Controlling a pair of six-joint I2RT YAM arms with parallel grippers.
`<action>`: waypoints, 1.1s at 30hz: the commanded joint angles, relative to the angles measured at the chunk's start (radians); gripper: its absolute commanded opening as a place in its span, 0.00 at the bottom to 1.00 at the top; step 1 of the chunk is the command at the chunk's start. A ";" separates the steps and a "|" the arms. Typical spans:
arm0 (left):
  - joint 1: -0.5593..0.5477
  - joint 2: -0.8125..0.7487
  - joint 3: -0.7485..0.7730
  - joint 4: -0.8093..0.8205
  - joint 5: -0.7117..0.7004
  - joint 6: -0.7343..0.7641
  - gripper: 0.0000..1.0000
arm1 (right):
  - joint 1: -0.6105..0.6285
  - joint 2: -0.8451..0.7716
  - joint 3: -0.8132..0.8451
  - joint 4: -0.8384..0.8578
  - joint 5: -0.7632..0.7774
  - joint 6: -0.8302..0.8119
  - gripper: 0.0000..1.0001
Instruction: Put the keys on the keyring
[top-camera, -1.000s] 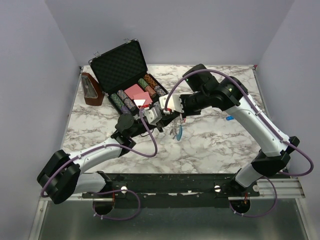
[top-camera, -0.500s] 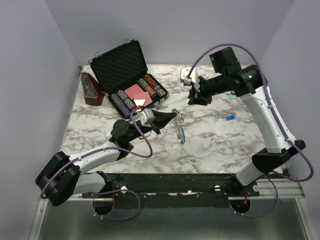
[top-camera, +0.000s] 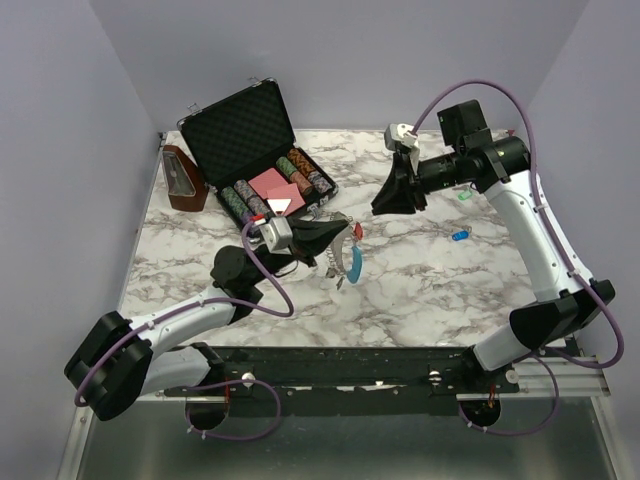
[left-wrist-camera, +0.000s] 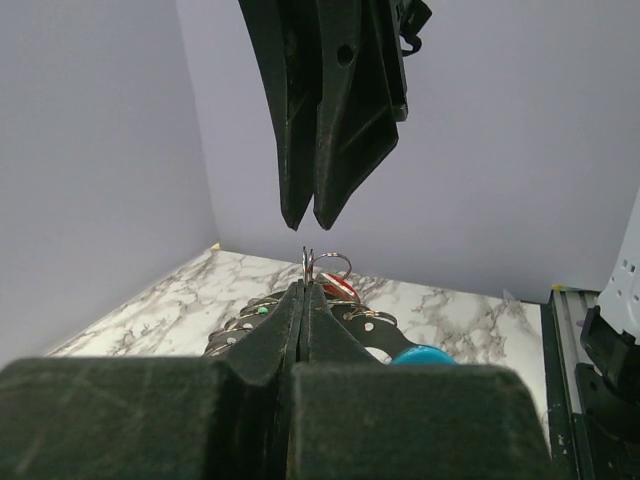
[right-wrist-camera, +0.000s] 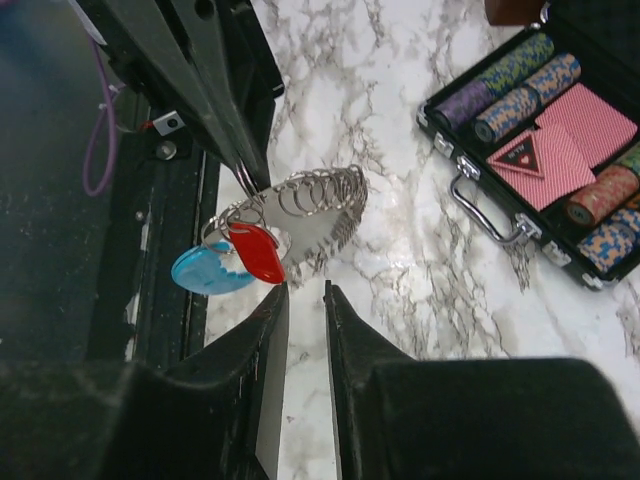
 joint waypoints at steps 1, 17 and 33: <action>0.003 -0.010 -0.009 0.106 -0.027 -0.051 0.00 | 0.003 -0.012 0.001 0.072 -0.138 0.044 0.30; 0.003 0.045 0.014 0.188 -0.012 -0.123 0.00 | 0.015 0.031 -0.042 0.191 -0.233 0.157 0.32; 0.003 0.073 0.024 0.225 -0.015 -0.155 0.00 | 0.075 0.021 -0.086 0.174 -0.215 0.127 0.35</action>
